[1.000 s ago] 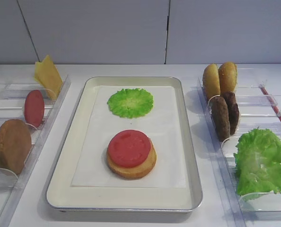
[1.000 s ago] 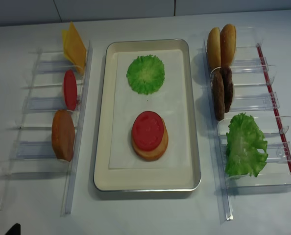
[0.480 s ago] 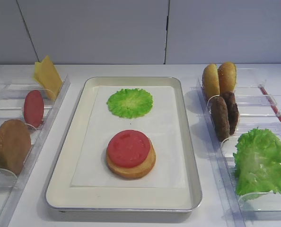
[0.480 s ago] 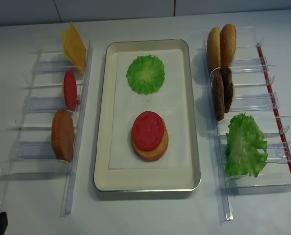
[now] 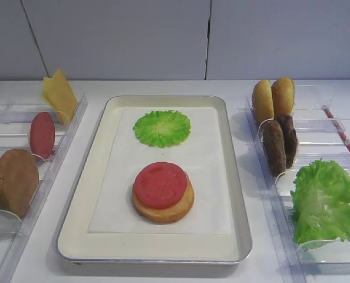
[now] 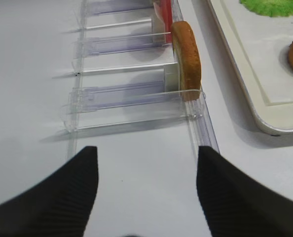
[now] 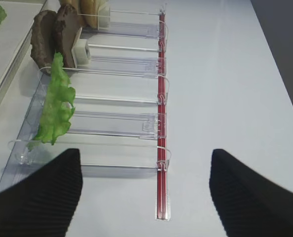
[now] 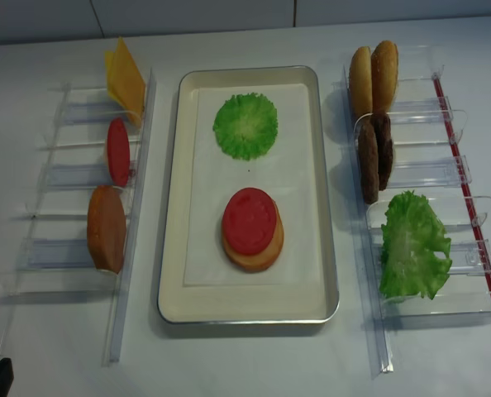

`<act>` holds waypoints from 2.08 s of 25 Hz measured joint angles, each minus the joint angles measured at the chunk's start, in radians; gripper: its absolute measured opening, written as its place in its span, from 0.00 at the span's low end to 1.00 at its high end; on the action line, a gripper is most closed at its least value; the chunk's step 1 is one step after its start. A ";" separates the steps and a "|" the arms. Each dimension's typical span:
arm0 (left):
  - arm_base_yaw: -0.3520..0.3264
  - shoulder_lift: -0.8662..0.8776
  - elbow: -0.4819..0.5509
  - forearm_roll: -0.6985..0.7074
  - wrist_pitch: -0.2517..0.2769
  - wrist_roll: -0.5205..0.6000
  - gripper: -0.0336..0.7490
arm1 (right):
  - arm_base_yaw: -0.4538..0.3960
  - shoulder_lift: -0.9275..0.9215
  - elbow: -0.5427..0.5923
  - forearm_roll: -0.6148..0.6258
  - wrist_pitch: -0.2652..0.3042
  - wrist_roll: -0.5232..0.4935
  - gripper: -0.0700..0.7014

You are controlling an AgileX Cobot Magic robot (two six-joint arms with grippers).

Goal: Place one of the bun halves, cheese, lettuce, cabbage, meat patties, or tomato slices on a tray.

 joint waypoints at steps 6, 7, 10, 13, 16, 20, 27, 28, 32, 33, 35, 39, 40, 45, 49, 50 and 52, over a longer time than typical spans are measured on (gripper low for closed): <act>0.000 0.000 0.000 0.000 0.000 0.000 0.58 | 0.000 0.000 0.000 0.000 0.000 0.000 0.80; 0.000 0.000 0.000 0.000 0.000 0.000 0.58 | 0.000 0.000 0.000 0.000 0.000 0.000 0.80; 0.000 0.000 0.000 0.000 0.000 0.000 0.58 | 0.000 0.000 0.000 0.000 0.000 0.000 0.80; 0.000 0.000 0.000 0.000 0.000 0.000 0.58 | 0.000 0.000 0.000 0.000 0.000 0.000 0.80; 0.000 0.000 0.000 0.000 0.000 0.000 0.58 | 0.000 0.000 0.000 0.000 0.000 0.000 0.80; 0.000 0.000 0.000 0.000 0.000 0.000 0.58 | 0.000 0.000 0.000 0.000 0.000 0.000 0.80; 0.000 0.000 0.000 0.000 0.000 0.000 0.58 | 0.000 0.000 0.000 0.000 0.000 0.000 0.80; 0.000 0.000 0.000 0.000 0.000 0.000 0.58 | 0.000 0.000 0.000 0.000 0.000 0.000 0.80; 0.000 0.000 0.000 0.000 0.000 0.000 0.58 | 0.000 0.000 0.000 0.000 0.000 0.000 0.80; 0.000 0.000 0.000 0.000 0.000 0.000 0.58 | 0.000 0.000 0.000 0.000 0.000 0.000 0.80; 0.000 0.000 0.000 0.000 0.000 0.000 0.58 | 0.000 0.000 0.000 0.000 0.000 0.000 0.80; 0.000 0.000 0.000 0.000 0.000 0.000 0.58 | 0.000 0.000 0.000 0.000 0.000 0.000 0.80; 0.000 0.000 0.000 0.000 0.000 0.000 0.58 | 0.000 0.000 0.000 0.000 0.000 0.000 0.80; 0.000 0.000 0.000 0.000 0.000 0.000 0.58 | 0.000 0.000 0.000 0.000 0.000 0.000 0.80; 0.000 0.000 0.000 0.000 0.000 0.000 0.58 | 0.000 0.000 0.000 0.000 0.000 0.000 0.80; 0.000 0.000 0.000 0.000 0.000 0.000 0.58 | 0.000 0.000 0.000 0.000 0.000 0.000 0.80; 0.000 0.000 0.000 0.000 0.000 0.000 0.58 | 0.000 0.000 0.000 0.000 0.000 0.000 0.80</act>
